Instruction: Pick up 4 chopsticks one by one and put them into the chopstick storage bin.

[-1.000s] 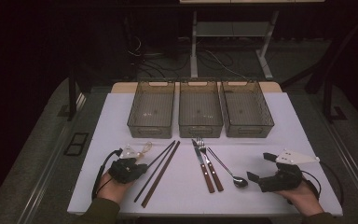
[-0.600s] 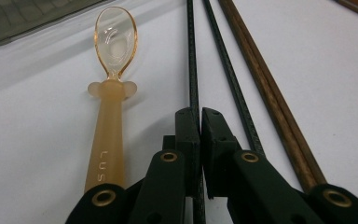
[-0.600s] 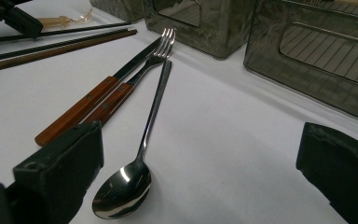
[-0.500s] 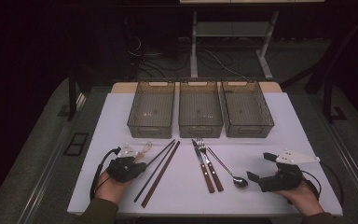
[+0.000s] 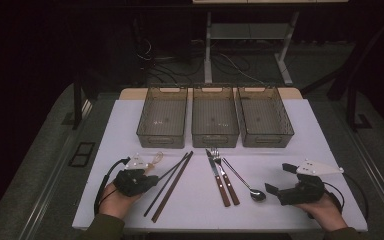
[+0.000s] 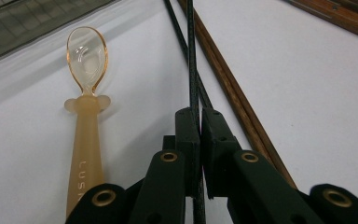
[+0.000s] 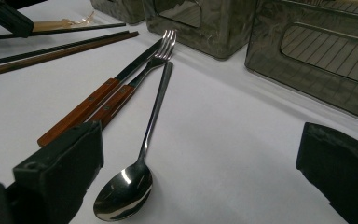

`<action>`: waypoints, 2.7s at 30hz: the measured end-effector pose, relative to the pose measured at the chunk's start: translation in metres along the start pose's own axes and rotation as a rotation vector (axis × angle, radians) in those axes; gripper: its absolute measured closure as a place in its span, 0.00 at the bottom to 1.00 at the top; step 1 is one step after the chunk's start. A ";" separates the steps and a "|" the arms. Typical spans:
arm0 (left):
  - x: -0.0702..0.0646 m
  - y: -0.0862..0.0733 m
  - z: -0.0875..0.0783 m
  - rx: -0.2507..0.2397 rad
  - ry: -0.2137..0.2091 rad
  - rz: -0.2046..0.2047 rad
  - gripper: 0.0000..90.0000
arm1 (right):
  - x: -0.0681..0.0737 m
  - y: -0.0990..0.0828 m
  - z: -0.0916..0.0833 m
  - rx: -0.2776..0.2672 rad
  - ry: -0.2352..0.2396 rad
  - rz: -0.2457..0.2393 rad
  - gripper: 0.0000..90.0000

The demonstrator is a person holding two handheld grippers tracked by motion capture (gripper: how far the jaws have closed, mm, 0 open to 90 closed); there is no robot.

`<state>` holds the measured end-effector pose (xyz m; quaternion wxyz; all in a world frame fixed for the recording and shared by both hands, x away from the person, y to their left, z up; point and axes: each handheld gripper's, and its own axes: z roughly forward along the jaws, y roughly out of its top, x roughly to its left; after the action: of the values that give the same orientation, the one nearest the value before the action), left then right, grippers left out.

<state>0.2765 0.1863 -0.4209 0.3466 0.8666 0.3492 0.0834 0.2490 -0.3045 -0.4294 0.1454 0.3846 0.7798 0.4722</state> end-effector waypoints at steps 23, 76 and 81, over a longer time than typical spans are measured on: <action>-0.006 0.016 -0.009 -0.073 -0.100 0.058 0.95 | 0.000 0.000 0.000 -0.004 0.001 -0.002 0.01; 0.029 0.069 -0.004 -0.214 -0.104 0.009 0.95 | 0.003 0.000 0.009 0.013 0.005 -0.006 0.01; 0.032 0.076 -0.001 -0.221 -0.098 0.008 0.95 | 0.003 0.000 0.008 0.014 0.007 -0.003 0.01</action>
<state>0.3414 0.1691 -0.3732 0.4562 0.8276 0.3172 0.0801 0.2520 -0.2970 -0.4333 0.1410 0.3827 0.7841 0.4678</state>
